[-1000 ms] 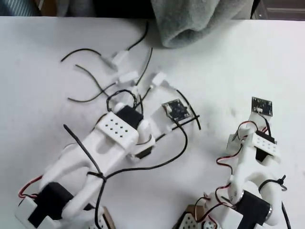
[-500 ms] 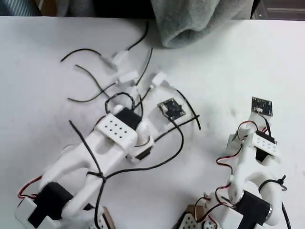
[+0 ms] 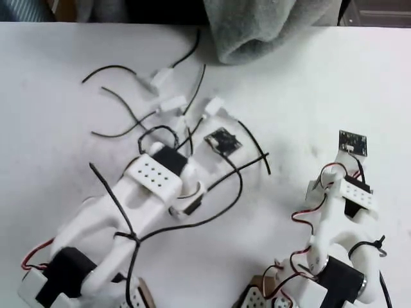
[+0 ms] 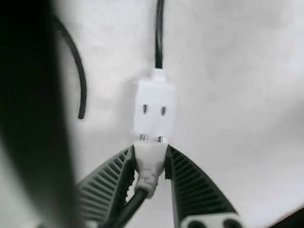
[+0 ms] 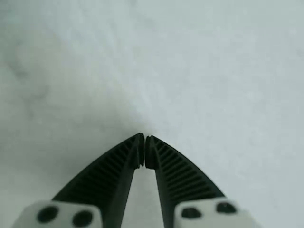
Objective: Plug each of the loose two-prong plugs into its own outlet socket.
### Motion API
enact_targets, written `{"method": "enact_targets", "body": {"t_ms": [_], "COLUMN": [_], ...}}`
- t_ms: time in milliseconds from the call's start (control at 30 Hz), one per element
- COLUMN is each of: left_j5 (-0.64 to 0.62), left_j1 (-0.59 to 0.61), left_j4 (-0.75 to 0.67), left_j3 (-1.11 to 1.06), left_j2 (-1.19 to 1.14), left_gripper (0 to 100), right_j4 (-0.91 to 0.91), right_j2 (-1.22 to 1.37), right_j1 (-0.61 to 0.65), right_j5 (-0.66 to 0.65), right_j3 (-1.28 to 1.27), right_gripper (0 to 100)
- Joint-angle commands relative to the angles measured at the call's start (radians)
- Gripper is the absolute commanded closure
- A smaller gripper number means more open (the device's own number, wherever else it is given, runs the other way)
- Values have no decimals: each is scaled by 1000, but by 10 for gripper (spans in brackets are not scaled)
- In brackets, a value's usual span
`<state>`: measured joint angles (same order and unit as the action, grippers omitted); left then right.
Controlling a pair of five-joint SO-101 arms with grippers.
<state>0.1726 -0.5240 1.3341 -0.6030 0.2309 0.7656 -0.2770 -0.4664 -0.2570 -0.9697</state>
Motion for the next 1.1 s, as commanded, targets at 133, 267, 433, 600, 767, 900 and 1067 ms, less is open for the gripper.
{"method": "enact_targets", "body": {"t_ms": [133,267,433,600,767,900,1067], "left_j5": [-40,-14,-31,-31,-29,-28,-35], "left_j1": [137,88,42,18,19,21,21], "left_j4": [-6,-9,-23,-130,-160,-160,-153], "left_j3": [-2,-2,-14,-150,-183,-186,-173], "left_j2": [28,22,21,21,21,21,30], "left_gripper": [976,976,976,976,976,976,938], "right_j4": [-15,-15,-15,-15,-15,-15,-15], "right_j2": [-27,-27,-27,-27,-27,-27,-27], "right_j1": [8,8,8,8,8,8,8], "right_j5": [9,9,9,9,9,9,9], "right_j3": [3,3,3,3,3,3,3], "right_gripper": [978,978,978,978,978,978,978]}}
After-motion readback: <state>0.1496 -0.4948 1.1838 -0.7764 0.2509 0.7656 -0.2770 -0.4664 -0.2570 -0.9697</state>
